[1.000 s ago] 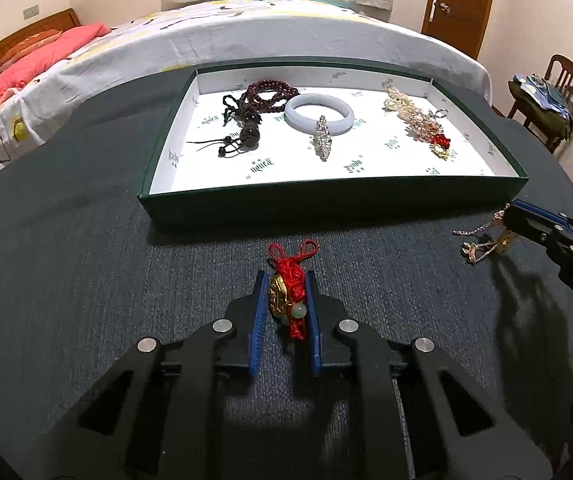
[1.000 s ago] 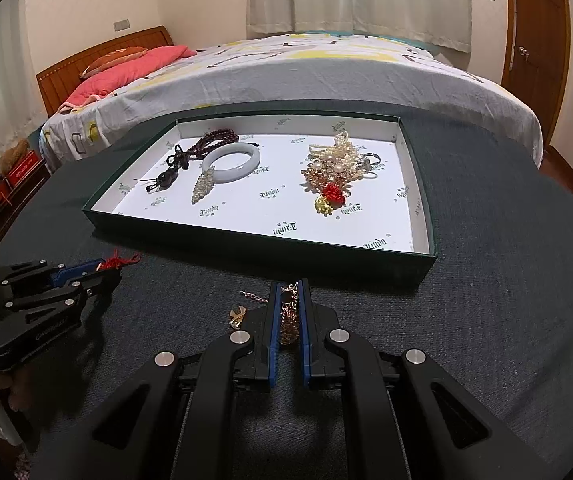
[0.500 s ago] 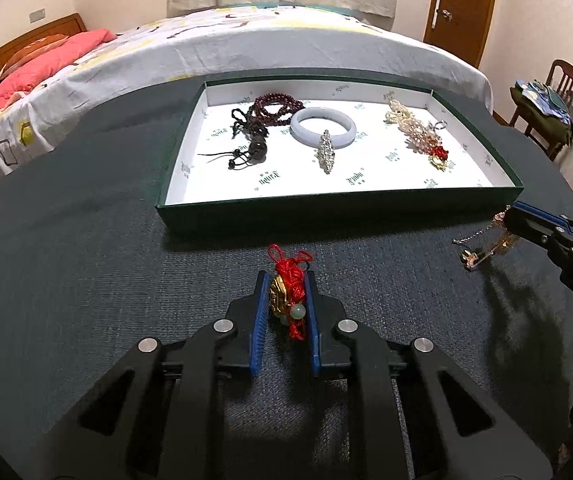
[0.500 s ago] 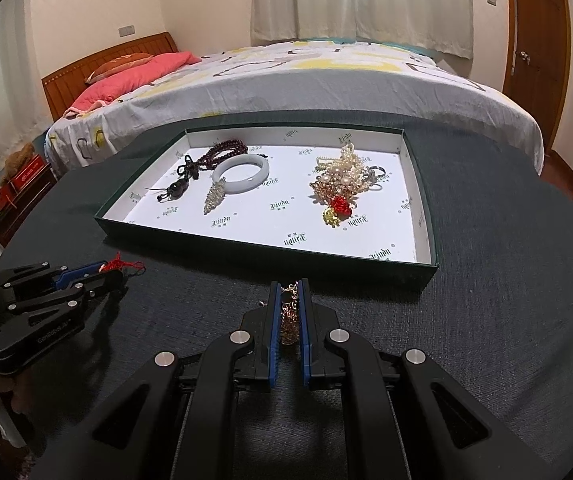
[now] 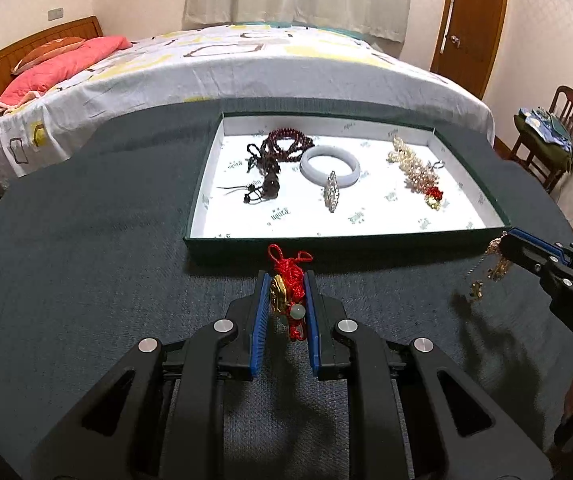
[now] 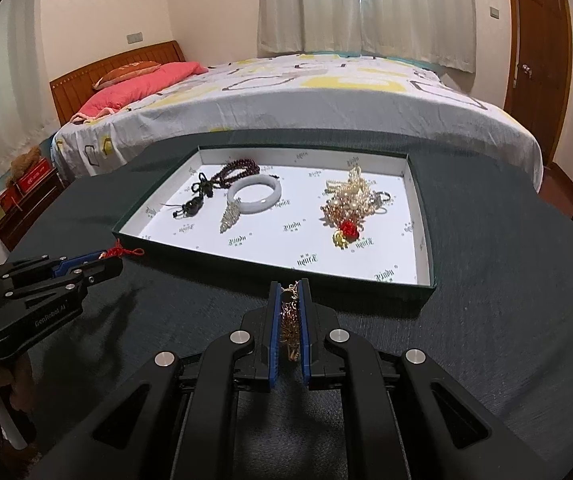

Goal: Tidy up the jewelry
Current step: 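Close the left tool on the red tassel with gold coin and lift it, then carry the tassel and gold chain into the box and open both tools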

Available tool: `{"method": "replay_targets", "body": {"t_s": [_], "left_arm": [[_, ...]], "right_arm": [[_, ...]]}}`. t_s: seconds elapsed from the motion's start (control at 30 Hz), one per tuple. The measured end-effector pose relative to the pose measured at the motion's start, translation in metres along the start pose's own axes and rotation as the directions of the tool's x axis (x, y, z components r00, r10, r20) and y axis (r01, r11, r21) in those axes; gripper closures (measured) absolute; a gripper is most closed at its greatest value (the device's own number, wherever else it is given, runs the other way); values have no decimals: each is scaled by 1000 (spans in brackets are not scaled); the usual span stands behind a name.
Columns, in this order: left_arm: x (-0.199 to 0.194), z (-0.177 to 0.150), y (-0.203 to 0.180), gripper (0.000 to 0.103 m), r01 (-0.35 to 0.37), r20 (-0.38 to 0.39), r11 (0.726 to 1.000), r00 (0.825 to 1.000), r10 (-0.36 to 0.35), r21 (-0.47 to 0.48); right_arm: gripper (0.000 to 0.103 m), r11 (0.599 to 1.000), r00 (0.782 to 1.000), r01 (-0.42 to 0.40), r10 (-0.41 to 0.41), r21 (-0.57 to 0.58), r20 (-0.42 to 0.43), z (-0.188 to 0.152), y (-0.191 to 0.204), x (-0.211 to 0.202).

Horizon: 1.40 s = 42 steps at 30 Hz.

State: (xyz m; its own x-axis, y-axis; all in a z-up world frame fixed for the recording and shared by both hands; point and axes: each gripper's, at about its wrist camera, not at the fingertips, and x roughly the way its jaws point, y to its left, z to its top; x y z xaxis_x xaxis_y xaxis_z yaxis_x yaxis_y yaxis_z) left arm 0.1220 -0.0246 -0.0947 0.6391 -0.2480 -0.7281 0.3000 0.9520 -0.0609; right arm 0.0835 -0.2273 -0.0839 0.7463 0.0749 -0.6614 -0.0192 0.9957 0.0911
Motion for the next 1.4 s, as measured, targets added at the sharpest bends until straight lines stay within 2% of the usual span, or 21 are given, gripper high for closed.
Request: {"method": "replay_targets", "body": {"t_s": [0.33,0.57,0.87,1.03,1.4], "left_arm": [[-24,15,-2,86,7,69,1000,998,-7,-8],[-35,35,-4,86,17,126,1000,992,-16,-8],[-35,86,-10,86,23,245,1000,969,-21,-5],[-7,91,-12,86,23,240,1000,971,-19,-14],[69,70,-2,86,-11,113,1000,994,15,-29]], "right_arm": [[94,1000,999,-6,7,-12,53,18,6,-15],[94,999,993,-18,22,-36,119,45,15,-25],[94,999,978,-17,28,-52,209,94,23,-15],[94,999,983,-33,38,-31,179,93,21,16],[94,1000,999,-10,10,-12,30,63,17,85]]}}
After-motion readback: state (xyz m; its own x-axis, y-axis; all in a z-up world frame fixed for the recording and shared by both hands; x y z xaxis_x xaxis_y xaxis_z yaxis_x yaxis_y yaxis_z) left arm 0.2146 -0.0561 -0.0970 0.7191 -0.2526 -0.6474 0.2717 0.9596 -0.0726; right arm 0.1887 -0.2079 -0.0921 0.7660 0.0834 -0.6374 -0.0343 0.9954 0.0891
